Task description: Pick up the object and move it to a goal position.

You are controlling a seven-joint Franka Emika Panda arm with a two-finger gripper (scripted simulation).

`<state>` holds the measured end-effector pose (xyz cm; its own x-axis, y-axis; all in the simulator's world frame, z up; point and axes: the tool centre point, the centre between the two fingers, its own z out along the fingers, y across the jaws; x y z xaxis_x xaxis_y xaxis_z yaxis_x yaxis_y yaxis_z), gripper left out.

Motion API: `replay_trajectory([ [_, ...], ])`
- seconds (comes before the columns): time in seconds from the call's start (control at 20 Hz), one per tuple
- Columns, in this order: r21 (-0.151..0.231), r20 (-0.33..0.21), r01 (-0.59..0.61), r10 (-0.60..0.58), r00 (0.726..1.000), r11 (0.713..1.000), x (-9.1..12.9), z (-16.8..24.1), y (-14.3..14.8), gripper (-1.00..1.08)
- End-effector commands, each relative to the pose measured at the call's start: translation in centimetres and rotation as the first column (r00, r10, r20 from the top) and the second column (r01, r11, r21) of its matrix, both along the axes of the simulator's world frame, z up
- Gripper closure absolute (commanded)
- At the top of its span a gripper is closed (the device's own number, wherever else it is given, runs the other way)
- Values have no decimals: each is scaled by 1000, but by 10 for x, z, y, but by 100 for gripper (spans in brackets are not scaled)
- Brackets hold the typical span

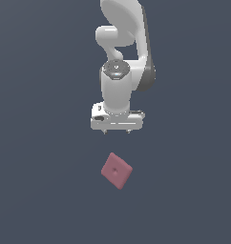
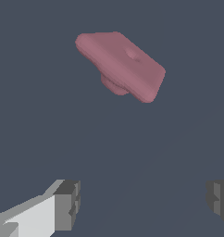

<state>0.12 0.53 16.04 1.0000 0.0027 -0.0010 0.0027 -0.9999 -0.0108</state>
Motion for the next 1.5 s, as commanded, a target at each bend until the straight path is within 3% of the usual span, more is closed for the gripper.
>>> replay_trajectory([
  [0.0, 0, 0, 0, 0, 1000, 1000, 0, 0, 0, -92],
  [0.4, -7, -43, -4, 3, 999, 1000, -9, -12, -1, -92],
  [0.75, -7, -44, -17, 17, 999, 1000, -7, -12, 0, -92],
  [1.15, -7, -40, -115, 115, 993, 993, 9, -14, 2, -92],
  [1.45, -7, -35, -246, 245, 969, 969, 30, -17, 4, -92],
])
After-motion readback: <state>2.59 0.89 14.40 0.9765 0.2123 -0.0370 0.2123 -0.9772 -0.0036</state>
